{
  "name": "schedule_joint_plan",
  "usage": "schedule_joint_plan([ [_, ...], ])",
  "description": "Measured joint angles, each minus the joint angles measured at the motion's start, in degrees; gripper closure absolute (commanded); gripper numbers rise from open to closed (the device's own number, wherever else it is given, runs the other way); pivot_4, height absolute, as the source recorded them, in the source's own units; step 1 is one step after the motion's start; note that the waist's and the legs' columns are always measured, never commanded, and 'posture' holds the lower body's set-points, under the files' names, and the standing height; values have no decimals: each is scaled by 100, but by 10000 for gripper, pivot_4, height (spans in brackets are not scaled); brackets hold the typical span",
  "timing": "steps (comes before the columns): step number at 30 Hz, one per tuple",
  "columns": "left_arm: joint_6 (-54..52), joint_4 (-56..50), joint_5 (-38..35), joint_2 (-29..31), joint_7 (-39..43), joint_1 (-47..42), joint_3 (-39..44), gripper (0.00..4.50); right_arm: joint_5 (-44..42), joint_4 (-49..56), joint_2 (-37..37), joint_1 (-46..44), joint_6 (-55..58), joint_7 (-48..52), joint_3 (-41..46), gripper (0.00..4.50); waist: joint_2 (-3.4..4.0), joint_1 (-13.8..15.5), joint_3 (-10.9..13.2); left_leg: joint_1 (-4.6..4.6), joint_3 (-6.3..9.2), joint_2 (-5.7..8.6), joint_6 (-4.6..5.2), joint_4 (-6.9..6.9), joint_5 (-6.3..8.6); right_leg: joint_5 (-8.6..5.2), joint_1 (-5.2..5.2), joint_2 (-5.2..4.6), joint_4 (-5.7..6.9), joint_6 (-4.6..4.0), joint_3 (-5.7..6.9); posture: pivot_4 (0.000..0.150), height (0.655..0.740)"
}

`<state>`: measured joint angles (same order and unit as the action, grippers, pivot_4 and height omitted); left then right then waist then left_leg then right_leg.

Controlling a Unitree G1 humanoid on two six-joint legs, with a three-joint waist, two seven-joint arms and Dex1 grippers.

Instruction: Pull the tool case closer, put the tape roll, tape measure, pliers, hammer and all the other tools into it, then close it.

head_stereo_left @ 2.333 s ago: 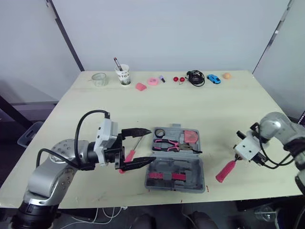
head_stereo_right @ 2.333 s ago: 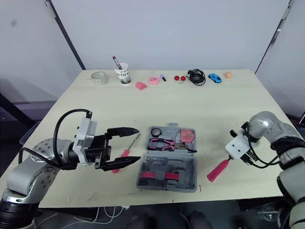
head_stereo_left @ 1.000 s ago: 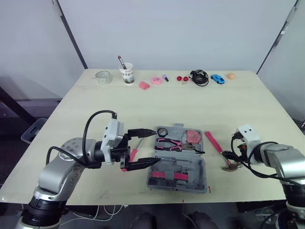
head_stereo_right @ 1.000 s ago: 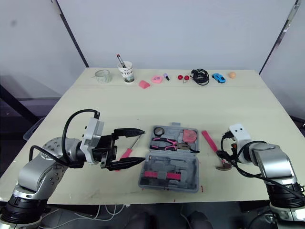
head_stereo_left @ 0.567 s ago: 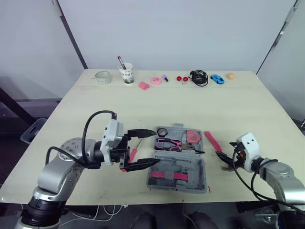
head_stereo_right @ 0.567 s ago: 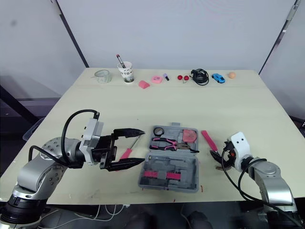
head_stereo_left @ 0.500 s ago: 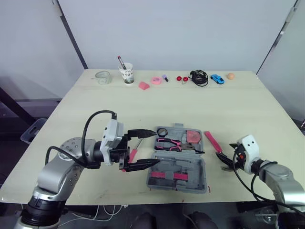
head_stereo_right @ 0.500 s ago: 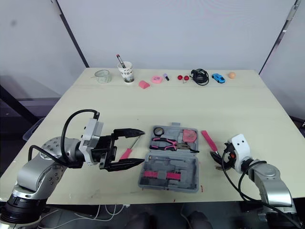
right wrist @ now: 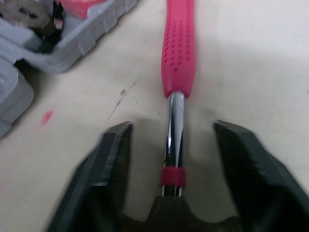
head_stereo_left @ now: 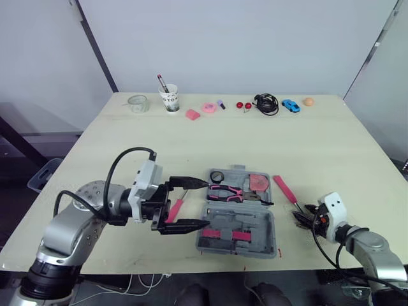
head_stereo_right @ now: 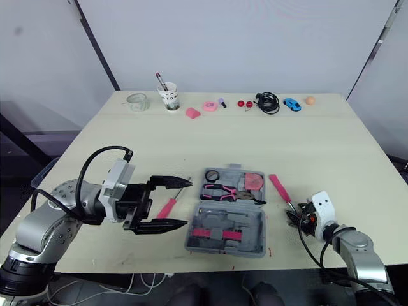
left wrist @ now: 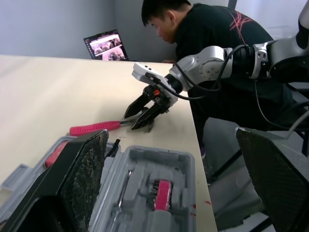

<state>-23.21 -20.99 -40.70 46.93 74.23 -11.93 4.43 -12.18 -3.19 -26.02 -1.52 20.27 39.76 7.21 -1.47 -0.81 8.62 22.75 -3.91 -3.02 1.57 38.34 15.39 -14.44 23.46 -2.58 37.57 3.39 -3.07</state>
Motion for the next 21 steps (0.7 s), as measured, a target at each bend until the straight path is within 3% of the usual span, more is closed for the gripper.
schedule_joint_plan([
  [3,1,51,0,6,63,-30,10,0,-2,-32,42,-14,-80,-49,-21,44861,-3,1,-2,0,0,0,0,0,0,0,-1,0,0,0,0,1500,7400],
  [14,49,196,2,49,238,-132,32,0,-148,28,106,47,-40,-343,72,44861,-16,4,-10,-1,0,-1,0,1,0,0,-1,0,2,0,0,1500,7400],
  [21,283,503,54,182,601,-138,170,0,-389,1013,-815,121,102,215,104,44861,-7,-6,-5,-2,0,-3,0,0,0,0,0,3,3,0,0,1500,7400],
])
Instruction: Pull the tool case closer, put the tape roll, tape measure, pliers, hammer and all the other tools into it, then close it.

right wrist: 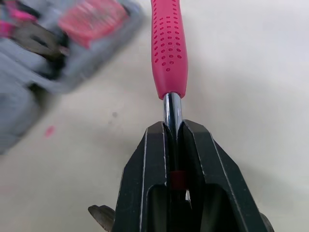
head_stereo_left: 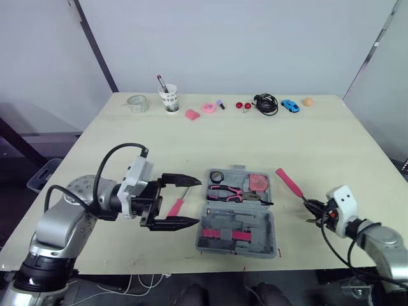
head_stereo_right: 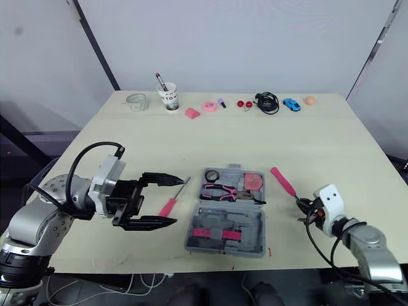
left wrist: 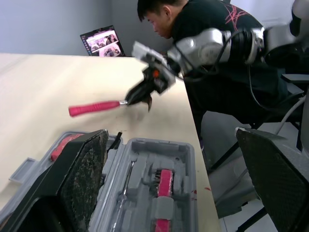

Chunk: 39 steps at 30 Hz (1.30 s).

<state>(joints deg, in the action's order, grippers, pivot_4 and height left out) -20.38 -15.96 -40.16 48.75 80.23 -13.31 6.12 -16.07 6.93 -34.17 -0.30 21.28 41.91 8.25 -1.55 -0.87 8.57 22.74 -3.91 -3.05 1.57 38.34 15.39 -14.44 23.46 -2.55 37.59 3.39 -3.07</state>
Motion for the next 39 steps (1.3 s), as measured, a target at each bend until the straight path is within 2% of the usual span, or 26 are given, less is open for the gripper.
schedule_joint_plan([
  [4,201,234,95,105,203,4,10,0,-241,726,-379,-150,523,337,-219,44861,0,3,0,0,1,-2,0,0,0,0,0,3,1,0,1,1500,7400],
  [9,427,512,219,199,426,54,56,0,-355,1457,-732,-608,1264,630,-898,44861,-1,4,0,2,1,-4,0,1,0,-10,2,3,0,-19,2,1500,7400],
  [13,692,688,379,326,618,337,199,0,-256,2009,-708,-1265,1937,698,-2066,44861,-4,18,-1,5,3,-6,0,0,0,-13,4,3,-1,-23,5,1500,7400],
  [19,927,922,505,464,781,605,269,0,215,2064,-808,-1847,2312,825,-3244,44861,-7,26,-1,8,-3,-5,0,4,0,-14,5,-1,-4,-25,3,1500,7400],
  [24,1128,1142,599,530,831,662,270,0,527,1935,-795,-2360,2504,895,-3747,44861,-7,19,-2,7,-1,-6,0,3,0,-14,7,-1,-1,-25,7,1500,7400],
  [28,1244,1300,641,582,846,677,270,0,838,1660,-718,-2686,2602,891,-4073,44861,-7,24,-2,8,-2,-6,0,3,0,-14,8,-1,-1,-25,7,1500,7400],
  [39,1341,1448,641,688,857,747,288,0,1231,1458,-599,-2861,2423,1029,-4357,44861,-9,11,-3,7,-5,-8,0,3,0,-13,11,0,3,-25,7,1500,7400],
])
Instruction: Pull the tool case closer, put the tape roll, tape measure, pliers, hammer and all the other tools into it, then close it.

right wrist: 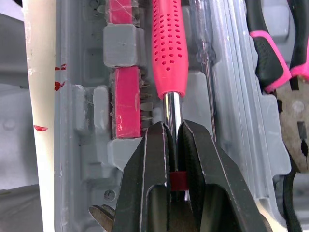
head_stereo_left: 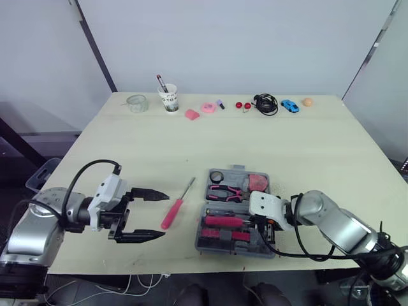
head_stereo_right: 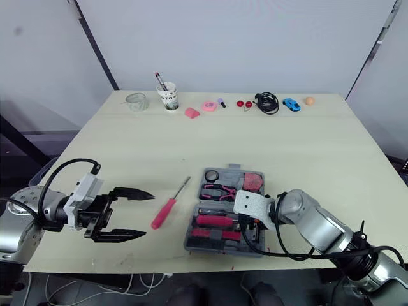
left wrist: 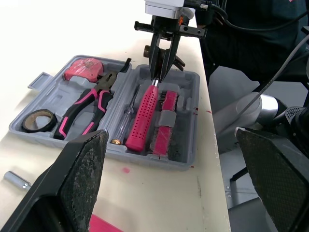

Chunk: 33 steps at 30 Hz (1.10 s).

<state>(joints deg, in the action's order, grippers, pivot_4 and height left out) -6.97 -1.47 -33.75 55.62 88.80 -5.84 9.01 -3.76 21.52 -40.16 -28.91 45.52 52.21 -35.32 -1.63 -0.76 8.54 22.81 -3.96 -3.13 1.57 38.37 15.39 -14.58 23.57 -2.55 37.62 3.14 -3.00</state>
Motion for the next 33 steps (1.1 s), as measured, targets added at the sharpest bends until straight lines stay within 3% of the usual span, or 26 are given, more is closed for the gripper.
schedule_joint_plan([
  [16,4,-13,0,-3,1,-6,-6,0,274,-183,309,-15,-100,122,-46,44861,-3,-12,-1,-1,-3,-3,0,0,0,1,4,1,4,0,0,1500,7400],
  [20,4,-23,-1,-19,0,-5,-7,0,319,-230,341,-14,-169,140,-47,30238,-2,-9,-1,-1,-4,-3,0,0,0,1,4,1,4,0,0,1500,7400],
  [23,5,-23,-1,-29,0,2,-7,0,333,-230,379,-14,-216,130,-46,15753,-4,-3,-2,-1,-5,-3,0,0,0,1,4,1,3,0,0,1500,7400],
  [33,111,-52,-12,-167,-1,-116,-22,0,-276,-227,566,345,-391,236,752,15753,-6,11,-4,0,-3,-2,0,0,0,1,2,1,3,2,0,1500,7400],
])
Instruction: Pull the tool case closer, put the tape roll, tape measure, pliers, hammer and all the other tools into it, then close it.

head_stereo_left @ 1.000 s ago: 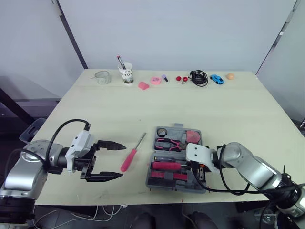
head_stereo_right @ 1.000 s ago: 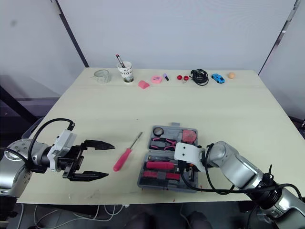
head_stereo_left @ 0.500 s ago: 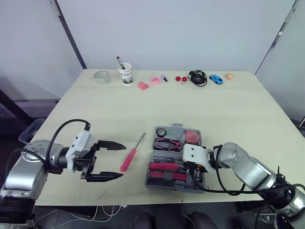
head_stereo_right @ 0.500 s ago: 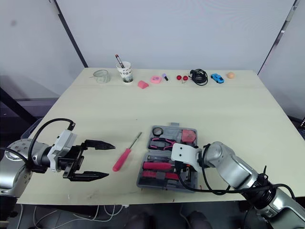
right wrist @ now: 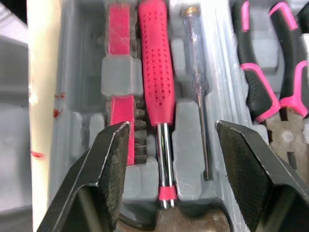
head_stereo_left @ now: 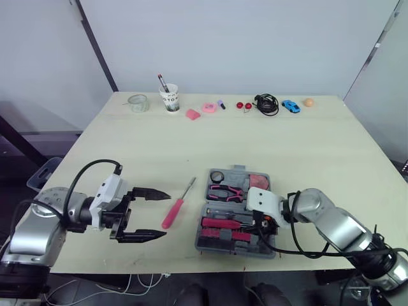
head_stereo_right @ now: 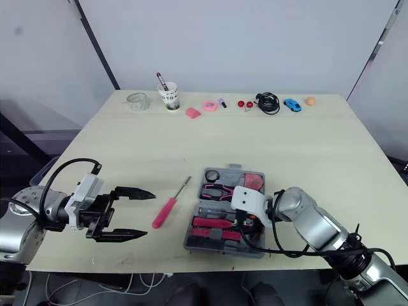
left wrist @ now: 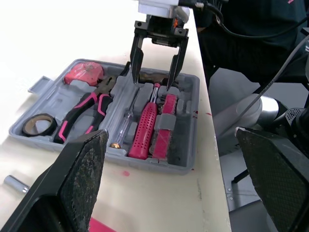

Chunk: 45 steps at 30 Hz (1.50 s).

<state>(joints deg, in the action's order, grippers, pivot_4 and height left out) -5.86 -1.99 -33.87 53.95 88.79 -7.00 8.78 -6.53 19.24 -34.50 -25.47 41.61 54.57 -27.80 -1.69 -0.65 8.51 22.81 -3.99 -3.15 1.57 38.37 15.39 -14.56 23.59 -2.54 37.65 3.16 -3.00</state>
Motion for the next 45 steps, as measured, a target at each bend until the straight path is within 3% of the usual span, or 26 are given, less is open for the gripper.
schedule_joint_plan([
  [3,16,-132,-1,-96,-15,-77,-23,0,-279,-76,219,224,-417,17,311,23538,-3,-4,-2,0,0,0,0,0,0,1,0,0,0,2,0,1500,7400],
  [7,10,-244,-4,-163,-26,-114,-37,0,-321,-331,357,329,-1003,66,359,43652,-3,-16,-2,-2,-1,0,0,0,0,2,0,1,1,3,-1,1500,7400],
  [8,7,-249,-4,-167,-27,-115,-37,0,-298,-436,380,328,-1112,77,354,44469,-3,-15,-2,-2,0,0,0,0,0,1,0,1,1,2,-1,1500,7400],
  [21,-39,-429,-4,-181,-103,69,-20,0,389,-1754,815,105,-1711,47,-242,44469,-3,-10,-2,-2,-1,0,0,0,0,0,0,1,0,0,-1,1500,7400],
  [28,-117,-617,-4,-236,-319,311,34,0,498,-1829,866,147,-2009,20,-202,44469,-7,-13,-5,-7,-1,0,0,0,0,0,-3,1,4,0,-2,1500,7400],
  [36,-255,-678,-7,-512,-837,700,226,0,-207,-1244,1032,542,-2098,-357,1042,44469,-6,-1,-4,-5,1,0,0,-2,0,3,-4,0,2,4,-2,1500,7400],
  [42,-233,-673,114,-919,-1613,917,423,0,-531,-1082,948,1403,-2707,-806,2218,44469,-7,-1,-5,-7,2,2,0,-2,0,2,-8,-1,0,4,-3,1500,7400],
  [45,-117,-637,264,-1218,-2022,1200,473,0,-754,-1042,935,1943,-3024,-1014,2884,36941,-6,-14,-5,-7,1,1,0,-4,0,11,-8,0,0,19,-4,1500,7400],
])
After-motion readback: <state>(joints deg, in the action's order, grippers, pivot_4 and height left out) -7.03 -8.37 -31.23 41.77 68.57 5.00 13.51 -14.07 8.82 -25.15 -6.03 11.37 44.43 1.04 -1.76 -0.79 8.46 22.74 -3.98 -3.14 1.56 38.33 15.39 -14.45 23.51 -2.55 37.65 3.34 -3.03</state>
